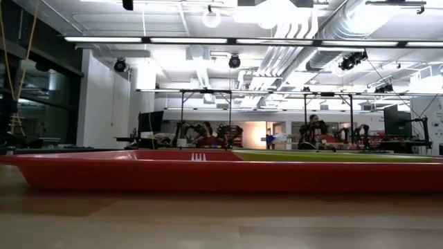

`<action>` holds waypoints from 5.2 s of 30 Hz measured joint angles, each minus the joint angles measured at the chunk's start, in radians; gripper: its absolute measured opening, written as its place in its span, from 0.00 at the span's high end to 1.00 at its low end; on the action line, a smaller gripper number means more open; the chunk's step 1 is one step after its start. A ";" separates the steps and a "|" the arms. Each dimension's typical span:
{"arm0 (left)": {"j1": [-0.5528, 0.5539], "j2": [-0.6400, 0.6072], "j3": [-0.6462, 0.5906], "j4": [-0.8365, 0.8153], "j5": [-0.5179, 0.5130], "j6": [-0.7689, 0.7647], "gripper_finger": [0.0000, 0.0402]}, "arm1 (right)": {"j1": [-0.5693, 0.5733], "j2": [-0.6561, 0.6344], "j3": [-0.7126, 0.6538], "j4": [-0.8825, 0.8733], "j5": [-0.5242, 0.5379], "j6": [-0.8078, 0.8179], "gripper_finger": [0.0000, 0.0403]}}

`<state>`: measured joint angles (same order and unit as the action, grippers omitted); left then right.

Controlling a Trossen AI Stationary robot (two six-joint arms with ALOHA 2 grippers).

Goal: Pick and place plate/cup/fork/spoon on tray
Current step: Put the black spoon on the red serving tray to the left of the orange fork, then put the green cup on the red serving tray to the top of the black spoon

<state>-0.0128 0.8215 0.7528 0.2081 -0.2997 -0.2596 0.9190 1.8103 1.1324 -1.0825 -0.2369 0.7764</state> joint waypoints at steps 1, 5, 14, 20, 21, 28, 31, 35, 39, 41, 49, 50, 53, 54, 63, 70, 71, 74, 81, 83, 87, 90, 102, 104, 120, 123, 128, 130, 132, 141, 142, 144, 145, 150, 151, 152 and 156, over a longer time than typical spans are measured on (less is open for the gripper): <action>0.000 0.000 0.000 0.000 0.000 0.000 0.67 | 0.000 0.000 -0.016 0.010 0.001 -0.014 0.45; 0.000 0.000 0.000 0.000 0.000 -0.030 0.67 | 0.000 0.000 -0.064 0.066 0.029 -0.054 0.45; 0.000 0.000 0.000 0.000 0.000 -0.053 0.67 | 0.002 0.000 -0.098 0.153 0.067 -0.108 0.45; 0.000 0.000 0.000 0.000 0.000 -0.053 0.67 | 0.022 -0.006 -0.129 0.179 0.065 -0.105 0.56; 0.000 0.000 0.000 0.000 0.000 -0.053 0.67 | 0.026 -0.006 -0.129 0.181 0.069 -0.106 0.60; 0.000 0.000 0.000 -0.001 0.000 -0.053 0.67 | 0.031 -0.004 -0.131 0.197 0.061 -0.106 0.97; 0.000 0.000 0.000 -0.001 0.000 -0.053 0.67 | 0.031 -0.003 -0.131 0.197 0.054 -0.103 0.96; 0.000 0.000 0.000 -0.001 0.000 -0.052 0.67 | 0.030 0.000 -0.107 0.173 0.053 -0.104 0.99; 0.000 0.000 0.000 -0.001 0.000 -0.052 0.67 | 0.031 -0.009 -0.082 0.164 0.057 -0.091 0.99; 0.000 0.000 0.000 -0.001 0.000 -0.052 0.67 | 0.031 -0.033 -0.073 0.158 0.057 -0.053 0.99; 0.000 0.000 0.000 -0.001 0.000 -0.052 0.67 | 0.027 -0.166 -0.074 0.124 0.064 0.085 1.00; 0.000 0.000 0.000 -0.001 0.000 -0.052 0.67 | 0.023 -0.189 -0.074 0.125 0.064 0.103 1.00; 0.000 0.000 0.000 -0.001 0.000 -0.053 0.67 | -0.005 -0.261 -0.073 0.128 0.070 0.113 1.00; 0.000 0.000 0.000 -0.001 0.000 -0.054 0.67 | -0.021 -0.285 -0.073 0.135 0.083 0.113 1.00; 0.000 0.000 0.000 0.000 0.000 -0.105 0.67 | -0.295 -0.342 0.077 0.145 0.336 -0.105 1.00; 0.000 0.000 0.000 0.081 0.017 -0.105 0.67 | -0.523 -0.139 0.348 0.135 0.417 -0.589 1.00; 0.000 0.000 0.000 0.109 0.029 -0.105 0.67 | -0.547 -0.100 0.391 0.137 0.418 -0.660 1.00; 0.000 0.000 0.000 0.205 0.065 -0.105 0.67 | -0.608 0.022 0.527 0.137 0.423 -0.895 1.00; 0.000 -0.002 0.000 0.407 0.109 -0.105 0.67 | -0.680 0.309 0.863 0.138 0.446 -1.452 1.00; 0.000 -0.002 0.000 0.439 0.114 -0.106 0.67 | -0.686 0.383 0.946 0.138 0.443 -1.583 1.00; -0.001 -0.002 0.000 0.466 0.114 -0.106 0.67 | -0.690 0.511 1.077 0.127 0.444 -1.849 1.00; -0.001 -0.002 0.000 0.477 0.114 -0.126 0.67 | -0.690 0.590 1.144 0.130 0.470 -1.981 1.00; -0.001 -0.002 0.000 0.479 0.020 -0.160 0.67 | -0.717 0.674 1.160 0.123 0.415 -2.218 1.00; -0.001 -0.002 0.000 0.487 0.009 -0.160 0.67 | -0.731 0.674 1.160 0.121 0.388 -2.242 1.00; 0.000 -0.002 0.000 0.497 -0.001 -0.159 0.67 | -0.764 0.724 1.160 0.127 0.333 -2.251 1.00; 0.000 -0.002 0.000 0.498 -0.001 -0.158 0.67 | -0.764 0.726 1.159 0.114 0.333 -2.240 1.00; 0.000 -0.002 0.000 0.498 -0.001 -0.158 0.67 | -0.764 0.726 1.159 0.120 0.333 -2.197 1.00; -0.001 -0.002 0.000 0.498 0.000 -0.158 0.67 | -0.764 0.726 1.159 0.123 0.320 -2.172 1.00; -0.001 -0.002 0.000 0.498 0.000 -0.158 0.67 | -0.764 0.726 1.159 0.123 0.306 -2.168 1.00; -0.001 -0.002 0.000 0.497 0.004 -0.158 0.67 | -0.769 0.726 1.159 0.123 0.307 -2.162 0.93; -0.001 -0.002 0.000 0.497 0.004 -0.158 0.67 | -0.770 0.726 1.159 0.123 0.311 -2.156 0.92; -0.001 -0.002 0.000 0.497 0.005 -0.158 0.67 | -0.774 0.726 1.159 0.130 0.315 -2.130 0.90; -0.001 -0.002 0.000 0.497 0.005 -0.158 0.67 | -0.776 0.726 1.159 0.136 0.316 -2.117 0.89; -0.001 -0.002 0.000 0.497 0.005 -0.158 0.67 | -0.781 0.726 1.159 0.150 0.321 -2.093 0.82; -0.001 -0.002 0.000 0.498 0.005 -0.158 0.67 | -0.781 0.726 1.159 0.153 0.322 -2.093 0.81; -0.001 -0.002 0.000 0.497 0.005 -0.158 0.67 | -0.780 0.726 1.159 0.159 0.324 -2.090 0.80; -0.001 -0.002 0.000 0.498 0.005 -0.157 0.67 | -0.777 0.715 1.159 0.181 0.367 -2.051 0.75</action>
<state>-0.0139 0.8196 0.7532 0.7057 -0.2943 -0.4168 0.1418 2.5257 2.2913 -0.9011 0.1300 -1.2745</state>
